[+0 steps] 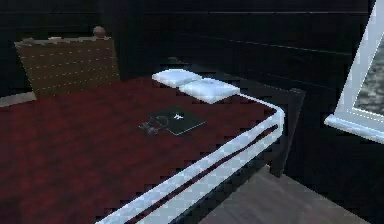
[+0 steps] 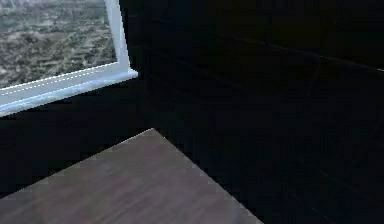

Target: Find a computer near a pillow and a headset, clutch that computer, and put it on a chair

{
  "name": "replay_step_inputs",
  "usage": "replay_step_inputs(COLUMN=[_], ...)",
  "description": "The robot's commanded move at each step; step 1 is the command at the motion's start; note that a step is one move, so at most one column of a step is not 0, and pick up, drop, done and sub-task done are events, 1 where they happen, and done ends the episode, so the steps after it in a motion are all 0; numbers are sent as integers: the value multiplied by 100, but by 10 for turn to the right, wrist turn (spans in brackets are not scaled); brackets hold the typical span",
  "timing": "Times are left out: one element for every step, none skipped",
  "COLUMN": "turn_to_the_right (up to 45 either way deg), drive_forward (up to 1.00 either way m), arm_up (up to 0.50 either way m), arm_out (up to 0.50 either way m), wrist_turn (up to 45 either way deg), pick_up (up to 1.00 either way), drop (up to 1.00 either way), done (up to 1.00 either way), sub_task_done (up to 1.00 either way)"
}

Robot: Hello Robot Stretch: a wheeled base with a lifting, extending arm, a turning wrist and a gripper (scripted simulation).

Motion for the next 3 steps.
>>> replay_step_inputs(turn_to_the_right=[450, 30, 0], drive_forward=[0, 0, 75], arm_up=[0, 0, 0], arm_out=[0, 0, 0], wrist_turn=[0, 0, 0], pick_up=[0, 0, 0], drop=[0, 0, 0], done=[0, 0, 0], sub_task_done=[0, 0, 0])
